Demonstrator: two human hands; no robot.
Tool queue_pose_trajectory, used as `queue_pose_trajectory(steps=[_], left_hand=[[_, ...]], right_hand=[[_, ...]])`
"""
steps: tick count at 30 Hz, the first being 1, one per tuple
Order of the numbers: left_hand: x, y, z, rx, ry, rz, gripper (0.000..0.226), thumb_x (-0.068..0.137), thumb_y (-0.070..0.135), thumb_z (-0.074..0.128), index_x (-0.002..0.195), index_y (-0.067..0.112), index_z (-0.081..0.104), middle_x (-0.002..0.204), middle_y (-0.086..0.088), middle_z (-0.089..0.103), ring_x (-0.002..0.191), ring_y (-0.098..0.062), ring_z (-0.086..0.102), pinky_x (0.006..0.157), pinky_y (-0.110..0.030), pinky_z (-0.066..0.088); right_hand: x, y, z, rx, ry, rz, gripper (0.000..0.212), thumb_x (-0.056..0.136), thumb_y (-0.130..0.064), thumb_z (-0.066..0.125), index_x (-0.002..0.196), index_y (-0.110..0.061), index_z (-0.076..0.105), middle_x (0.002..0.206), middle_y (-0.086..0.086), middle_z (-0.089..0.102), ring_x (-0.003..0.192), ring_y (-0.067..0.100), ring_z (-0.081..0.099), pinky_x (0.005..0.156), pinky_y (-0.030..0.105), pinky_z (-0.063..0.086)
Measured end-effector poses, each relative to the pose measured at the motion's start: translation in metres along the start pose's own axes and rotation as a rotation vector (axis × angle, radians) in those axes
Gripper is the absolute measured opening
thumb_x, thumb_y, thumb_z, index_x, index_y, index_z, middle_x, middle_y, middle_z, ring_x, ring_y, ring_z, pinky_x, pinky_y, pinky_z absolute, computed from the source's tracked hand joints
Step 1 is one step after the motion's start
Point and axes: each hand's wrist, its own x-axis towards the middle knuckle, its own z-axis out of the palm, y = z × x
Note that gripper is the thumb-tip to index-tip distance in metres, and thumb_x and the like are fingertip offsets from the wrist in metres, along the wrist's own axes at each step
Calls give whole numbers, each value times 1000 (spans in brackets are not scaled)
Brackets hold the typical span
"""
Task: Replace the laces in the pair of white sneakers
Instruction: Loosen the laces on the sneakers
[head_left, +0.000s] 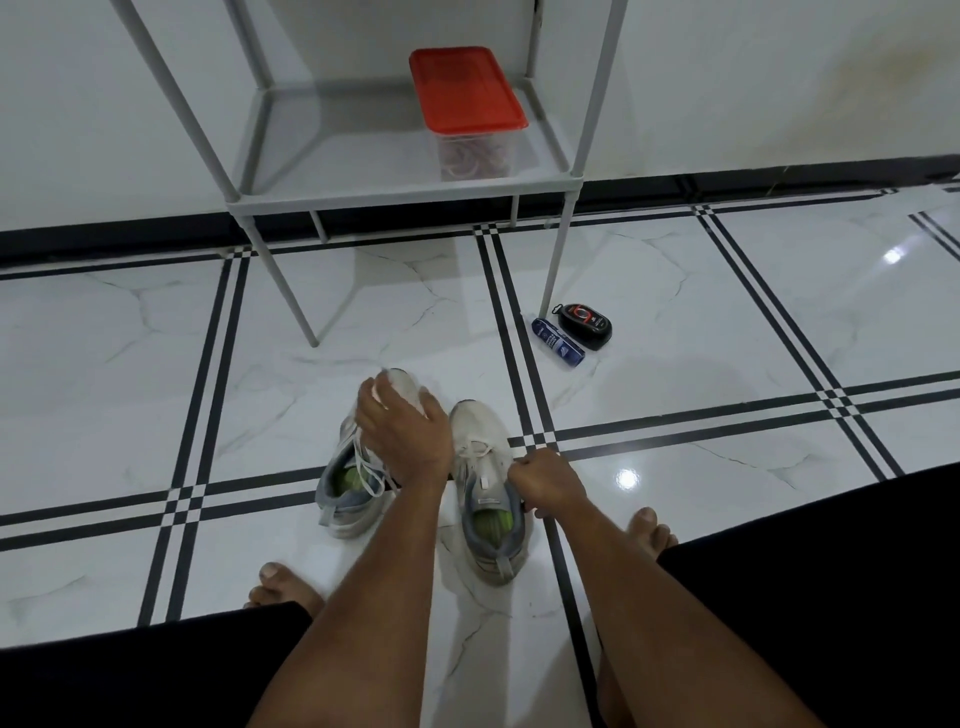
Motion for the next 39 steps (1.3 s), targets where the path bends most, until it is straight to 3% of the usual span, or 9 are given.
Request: queue_pose_trajectory(steps=[6, 10, 13, 17, 21, 25, 29, 33, 39], left_hand=[[-67, -17, 9, 204, -454, 198, 61, 88, 49, 65, 138, 17, 49, 132, -9, 50, 117, -28, 53, 93, -45, 53], [-81, -50, 9, -7, -536, 27, 16, 98, 32, 61, 104, 17, 65, 102, -6, 67, 95, -32, 66, 74, -37, 51], [-75, -52, 7, -157, -550, -266, 25, 97, 33, 64, 76, 21, 65, 78, -1, 67, 84, -31, 67, 68, -32, 39], [-68, -53, 5, -178, -549, -395, 39, 100, 45, 62, 74, 16, 68, 75, 1, 67, 77, -23, 61, 69, -32, 38], [-70, -56, 7, -204, -581, -442, 39, 96, 49, 65, 75, 17, 72, 79, 0, 71, 80, -25, 65, 72, -31, 43], [-69, -50, 5, -197, -595, -466, 40, 96, 47, 65, 69, 17, 66, 77, 0, 70, 79, -24, 63, 71, -31, 40], [-70, -47, 4, -231, -620, -455, 36, 95, 46, 66, 71, 20, 69, 75, 3, 70, 75, -17, 63, 69, -30, 40], [-70, -49, 5, -243, -621, -456, 34, 94, 49, 67, 75, 21, 72, 79, 3, 72, 79, -17, 64, 72, -30, 43], [-68, -52, 8, -273, -631, -496, 35, 91, 49, 70, 74, 19, 73, 79, 2, 73, 81, -21, 65, 73, -32, 45]], right_hand=[[3, 3, 4, -38, 46, -34, 32, 75, -38, 56, 86, -14, 75, 73, 5, 76, 65, 24, 76, 72, 42, 67], [4, 4, 11, -88, 79, -147, 64, 82, -24, 57, 145, -33, 52, 142, 7, 56, 122, 30, 64, 104, 43, 54], [3, -1, 17, -331, 52, -327, 68, 88, -19, 59, 152, -41, 51, 164, 4, 27, 146, 31, 39, 115, 44, 43], [11, -6, 25, -414, 140, -447, 35, 95, -43, 64, 129, -36, 70, 149, -2, 41, 138, 25, 36, 108, 42, 45], [21, -2, 21, -329, 406, -502, 20, 97, -33, 68, 96, -17, 79, 119, 2, 55, 115, 26, 52, 88, 44, 57], [18, 0, 22, -324, 618, -321, 26, 100, -28, 60, 110, -9, 74, 125, 7, 53, 113, 28, 53, 83, 42, 60], [14, 1, 29, -341, 435, -509, 35, 95, -40, 67, 126, -27, 73, 137, 6, 51, 127, 29, 46, 99, 47, 52], [14, -6, 30, -566, 352, -572, 23, 101, -36, 62, 108, -26, 82, 130, 0, 58, 125, 28, 50, 102, 43, 44], [16, -15, 12, 63, 766, -277, 16, 98, -18, 60, 101, -9, 73, 111, 11, 63, 108, 34, 56, 83, 45, 55]])
